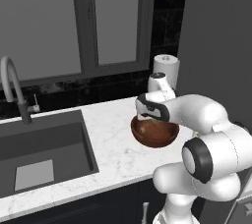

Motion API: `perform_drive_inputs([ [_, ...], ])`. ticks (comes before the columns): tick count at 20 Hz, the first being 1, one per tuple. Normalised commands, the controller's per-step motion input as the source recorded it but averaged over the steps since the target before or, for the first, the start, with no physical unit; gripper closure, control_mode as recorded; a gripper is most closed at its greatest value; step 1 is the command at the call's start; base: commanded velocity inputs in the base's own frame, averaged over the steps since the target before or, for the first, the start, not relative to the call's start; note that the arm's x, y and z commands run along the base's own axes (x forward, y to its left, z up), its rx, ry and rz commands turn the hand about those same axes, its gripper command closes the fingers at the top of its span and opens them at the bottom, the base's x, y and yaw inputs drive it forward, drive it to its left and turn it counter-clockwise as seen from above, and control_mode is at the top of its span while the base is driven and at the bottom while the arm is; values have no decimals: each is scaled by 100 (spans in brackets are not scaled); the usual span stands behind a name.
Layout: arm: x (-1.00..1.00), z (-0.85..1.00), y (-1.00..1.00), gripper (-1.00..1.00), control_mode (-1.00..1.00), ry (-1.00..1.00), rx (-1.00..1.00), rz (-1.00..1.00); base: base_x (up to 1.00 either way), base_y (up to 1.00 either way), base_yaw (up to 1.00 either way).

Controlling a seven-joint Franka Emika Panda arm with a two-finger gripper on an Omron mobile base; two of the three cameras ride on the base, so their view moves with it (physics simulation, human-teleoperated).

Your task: Grab a lemon wedge from the fridge and one ice cube from the ice bowl, and put them in the glass of lemonade.

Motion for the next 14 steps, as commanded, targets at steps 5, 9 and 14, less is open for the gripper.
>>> perform_drive_inputs([
  [5,-3,91,1,100,-100,-1,-12,0,0,0,0],
  [9,-24,60,0,100,-100,-15,0,0,0,0,0],
  [14,-17,70,13,100,-100,-13,0,0,0,0,0],
])
